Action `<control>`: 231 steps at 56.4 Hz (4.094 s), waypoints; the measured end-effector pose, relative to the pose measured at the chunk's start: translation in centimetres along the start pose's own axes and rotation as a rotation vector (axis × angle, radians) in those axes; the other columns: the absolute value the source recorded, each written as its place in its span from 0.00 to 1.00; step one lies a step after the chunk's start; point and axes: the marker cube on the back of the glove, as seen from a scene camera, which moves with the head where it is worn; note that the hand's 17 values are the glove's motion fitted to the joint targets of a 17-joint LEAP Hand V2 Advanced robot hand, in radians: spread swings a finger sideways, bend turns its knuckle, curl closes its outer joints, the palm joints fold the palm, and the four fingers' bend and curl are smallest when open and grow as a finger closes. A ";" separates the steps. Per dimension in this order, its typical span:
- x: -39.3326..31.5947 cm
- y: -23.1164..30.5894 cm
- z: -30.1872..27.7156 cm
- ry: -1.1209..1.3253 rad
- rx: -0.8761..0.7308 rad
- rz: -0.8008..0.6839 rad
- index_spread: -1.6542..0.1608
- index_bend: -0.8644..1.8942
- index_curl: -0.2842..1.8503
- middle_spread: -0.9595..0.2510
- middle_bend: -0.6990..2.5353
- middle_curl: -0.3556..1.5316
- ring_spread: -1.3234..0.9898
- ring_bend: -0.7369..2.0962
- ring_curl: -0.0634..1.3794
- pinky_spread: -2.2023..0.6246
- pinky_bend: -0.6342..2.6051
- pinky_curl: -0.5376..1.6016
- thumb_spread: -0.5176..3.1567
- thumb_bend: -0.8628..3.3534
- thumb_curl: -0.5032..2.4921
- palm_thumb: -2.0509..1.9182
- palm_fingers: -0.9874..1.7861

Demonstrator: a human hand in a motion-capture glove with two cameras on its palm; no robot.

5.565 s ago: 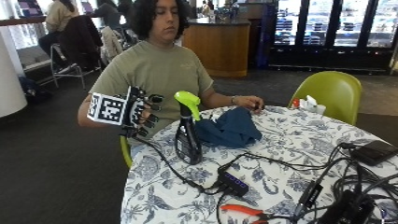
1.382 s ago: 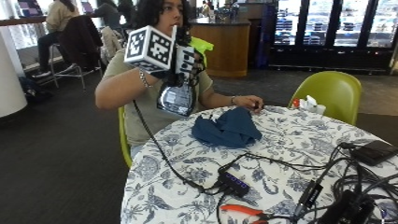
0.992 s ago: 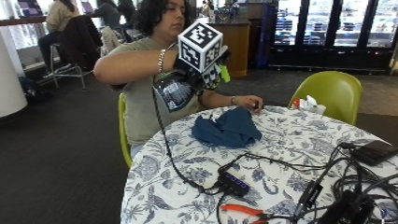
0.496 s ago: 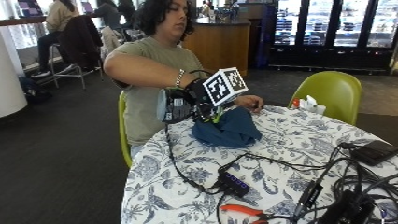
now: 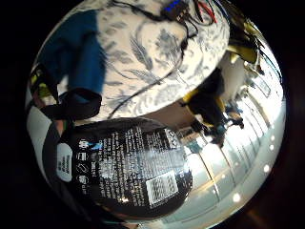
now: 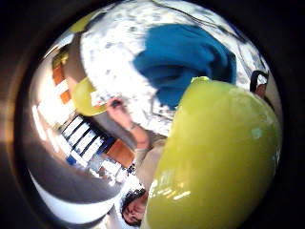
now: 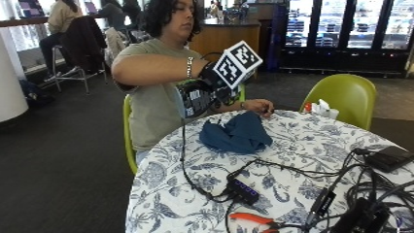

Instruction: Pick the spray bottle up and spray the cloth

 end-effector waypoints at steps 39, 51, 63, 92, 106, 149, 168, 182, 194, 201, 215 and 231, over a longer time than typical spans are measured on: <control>-16.6 -6.0 2.3 -0.900 0.589 -0.833 0.76 0.45 0.43 0.65 0.43 0.50 0.49 0.50 0.40 0.68 0.32 0.45 0.23 0.20 0.45 0.76 0.84; -18.4 -9.7 7.0 -0.934 0.638 -0.797 0.76 0.45 0.43 0.64 0.43 0.50 0.49 0.50 0.40 0.68 0.33 0.45 0.23 0.20 0.45 0.76 0.84; -20.3 -11.9 8.0 -0.992 0.743 -0.812 0.76 0.45 0.43 0.64 0.43 0.50 0.49 0.51 0.40 0.68 0.33 0.45 0.22 0.20 0.45 0.76 0.85; -24.3 -16.8 5.1 -1.016 0.805 -0.787 0.76 0.46 0.43 0.63 0.44 0.50 0.49 0.51 0.40 0.68 0.33 0.45 0.21 0.20 0.45 0.76 0.85; -22.5 -15.7 6.9 -0.874 0.515 -0.809 0.76 0.45 0.43 0.66 0.42 0.49 0.50 0.48 0.38 0.69 0.33 0.45 0.23 0.20 0.45 0.76 0.79; -6.6 -3.9 7.5 0.259 0.613 -0.654 0.69 0.37 0.29 0.77 0.27 0.37 0.54 0.35 0.27 0.86 0.30 0.41 0.42 0.20 0.34 0.68 0.44; -5.5 0.4 10.6 0.354 0.611 -0.721 0.69 0.36 0.27 0.75 0.27 0.36 0.53 0.37 0.27 0.86 0.30 0.41 0.43 0.20 0.32 0.68 0.44; -5.5 -0.2 11.2 0.346 0.634 -0.709 0.69 0.36 0.25 0.76 0.28 0.36 0.53 0.39 0.28 0.85 0.30 0.41 0.44 0.20 0.31 0.68 0.44; -6.0 -0.6 12.8 0.357 0.608 -0.703 0.69 0.36 0.24 0.77 0.28 0.36 0.53 0.39 0.27 0.85 0.30 0.41 0.44 0.20 0.31 0.68 0.44; -5.9 -0.5 13.0 0.334 0.589 -0.710 0.69 0.36 0.24 0.77 0.28 0.36 0.53 0.39 0.27 0.86 0.30 0.41 0.44 0.20 0.31 0.68 0.44; -6.3 -0.6 13.5 0.335 0.608 -0.718 0.69 0.37 0.25 0.77 0.27 0.36 0.53 0.39 0.27 0.86 0.29 0.41 0.45 0.20 0.31 0.68 0.45; -6.1 -0.7 14.0 0.305 0.578 -0.723 0.69 0.38 0.26 0.77 0.27 0.36 0.54 0.38 0.26 0.86 0.27 0.41 0.45 0.20 0.31 0.68 0.46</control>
